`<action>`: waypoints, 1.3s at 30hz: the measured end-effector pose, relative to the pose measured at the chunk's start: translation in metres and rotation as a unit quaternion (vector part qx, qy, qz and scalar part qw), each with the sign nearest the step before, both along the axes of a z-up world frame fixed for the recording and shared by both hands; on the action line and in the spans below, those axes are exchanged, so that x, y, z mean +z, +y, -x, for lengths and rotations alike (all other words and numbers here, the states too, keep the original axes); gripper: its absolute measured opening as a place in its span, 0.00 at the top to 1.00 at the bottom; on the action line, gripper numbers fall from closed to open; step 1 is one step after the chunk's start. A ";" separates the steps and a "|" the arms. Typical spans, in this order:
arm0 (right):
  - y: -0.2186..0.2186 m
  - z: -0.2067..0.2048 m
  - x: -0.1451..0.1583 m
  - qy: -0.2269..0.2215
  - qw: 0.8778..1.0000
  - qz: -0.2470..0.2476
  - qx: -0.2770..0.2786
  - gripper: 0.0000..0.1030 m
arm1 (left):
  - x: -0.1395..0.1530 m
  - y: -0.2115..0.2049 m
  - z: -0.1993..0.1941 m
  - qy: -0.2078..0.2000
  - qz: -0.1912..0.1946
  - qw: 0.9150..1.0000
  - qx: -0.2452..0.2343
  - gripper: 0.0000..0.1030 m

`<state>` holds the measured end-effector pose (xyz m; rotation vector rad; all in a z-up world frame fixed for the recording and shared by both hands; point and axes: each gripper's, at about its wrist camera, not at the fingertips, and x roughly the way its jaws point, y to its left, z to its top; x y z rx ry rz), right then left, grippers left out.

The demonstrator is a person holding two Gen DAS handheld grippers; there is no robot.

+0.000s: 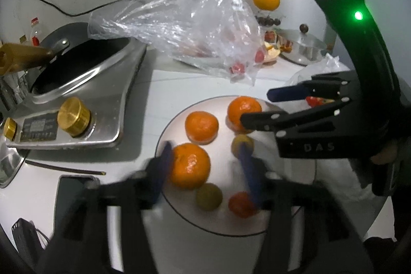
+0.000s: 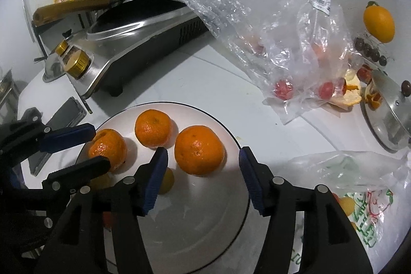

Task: Organize fruits
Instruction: 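Lower the mandarin onto the plate and open the right gripper while the left releases the plum, then move both open grippers back over the remaining fruit on the bag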

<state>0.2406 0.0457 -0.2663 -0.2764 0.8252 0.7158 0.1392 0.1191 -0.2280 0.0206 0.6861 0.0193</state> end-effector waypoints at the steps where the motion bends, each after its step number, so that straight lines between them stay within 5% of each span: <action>1: -0.002 0.002 0.002 -0.002 1.000 -0.002 0.000 0.41 | 0.002 0.000 0.001 -0.003 0.002 1.000 0.000 0.36; 39: -0.115 0.044 0.039 -0.038 0.996 -0.026 -0.079 0.41 | 0.021 -0.079 0.017 -0.006 -0.010 0.999 -0.048 0.36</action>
